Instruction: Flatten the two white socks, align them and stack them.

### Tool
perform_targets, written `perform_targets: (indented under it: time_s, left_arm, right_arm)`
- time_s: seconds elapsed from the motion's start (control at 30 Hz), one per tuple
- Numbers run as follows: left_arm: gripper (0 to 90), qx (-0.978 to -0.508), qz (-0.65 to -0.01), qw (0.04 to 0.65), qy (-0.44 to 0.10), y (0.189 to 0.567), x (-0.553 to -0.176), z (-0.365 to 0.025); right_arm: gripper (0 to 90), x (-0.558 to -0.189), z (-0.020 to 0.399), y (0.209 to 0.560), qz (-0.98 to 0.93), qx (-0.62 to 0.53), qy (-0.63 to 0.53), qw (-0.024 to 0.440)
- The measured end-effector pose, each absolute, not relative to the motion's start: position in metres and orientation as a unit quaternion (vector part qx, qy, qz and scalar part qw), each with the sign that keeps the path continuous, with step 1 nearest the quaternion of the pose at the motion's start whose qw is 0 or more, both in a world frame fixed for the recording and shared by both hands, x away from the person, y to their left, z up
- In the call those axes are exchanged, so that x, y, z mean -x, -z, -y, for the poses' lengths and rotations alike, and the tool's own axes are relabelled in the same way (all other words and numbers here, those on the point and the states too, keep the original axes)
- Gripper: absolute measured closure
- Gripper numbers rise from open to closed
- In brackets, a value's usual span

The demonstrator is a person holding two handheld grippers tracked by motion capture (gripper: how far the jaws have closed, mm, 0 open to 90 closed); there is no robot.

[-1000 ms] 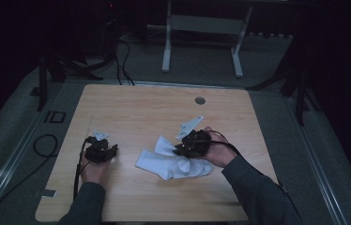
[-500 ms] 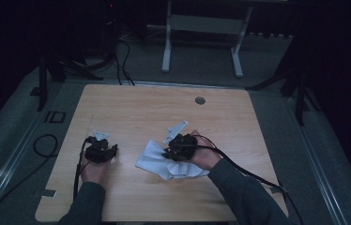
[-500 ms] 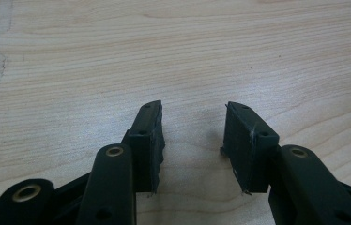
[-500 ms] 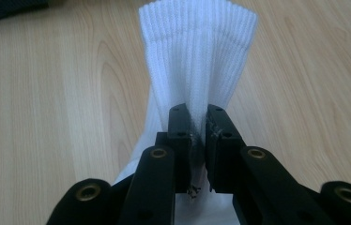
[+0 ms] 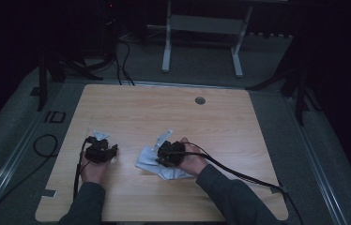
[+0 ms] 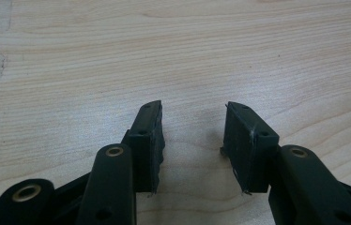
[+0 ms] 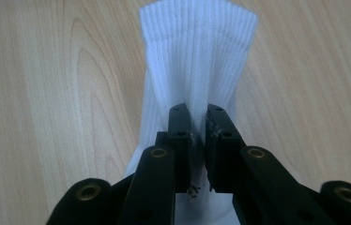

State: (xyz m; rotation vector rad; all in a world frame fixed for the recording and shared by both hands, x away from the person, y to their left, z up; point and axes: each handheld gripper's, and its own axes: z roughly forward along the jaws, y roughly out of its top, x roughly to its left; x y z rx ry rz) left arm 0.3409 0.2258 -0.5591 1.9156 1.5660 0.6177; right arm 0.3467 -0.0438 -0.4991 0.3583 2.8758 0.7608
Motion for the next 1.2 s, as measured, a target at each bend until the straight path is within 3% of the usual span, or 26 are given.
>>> perform_targets:
  time_s: [0.47, 0.63, 0.8, 1.0, 1.2]
  left_arm:
    - [57.6, -0.718, -0.588, 0.292, -0.231, 0.559, -0.341, -0.225]
    - [58.7, -0.720, -0.587, 0.291, -0.229, 0.559, -0.340, -0.225]
    - [61.7, -0.721, -0.586, 0.296, -0.220, 0.558, -0.340, -0.224]
    - [68.6, -0.733, -0.570, 0.308, -0.205, 0.554, -0.337, -0.219]
    - [82.9, -0.740, -0.552, 0.332, -0.195, 0.544, -0.333, -0.211]
  right_arm:
    - [79.3, -0.352, 0.037, 0.520, -0.953, -0.151, -0.253, 0.065]
    - [60.3, -0.352, 0.036, 0.522, -0.952, -0.153, -0.256, 0.071]
    - [53.3, -0.351, 0.038, 0.516, -0.949, -0.152, -0.267, 0.073]
    - [50.9, -0.352, 0.044, 0.504, -0.948, -0.154, -0.263, 0.087]
    - [52.5, -0.350, 0.050, 0.495, -0.953, -0.144, -0.245, 0.101]
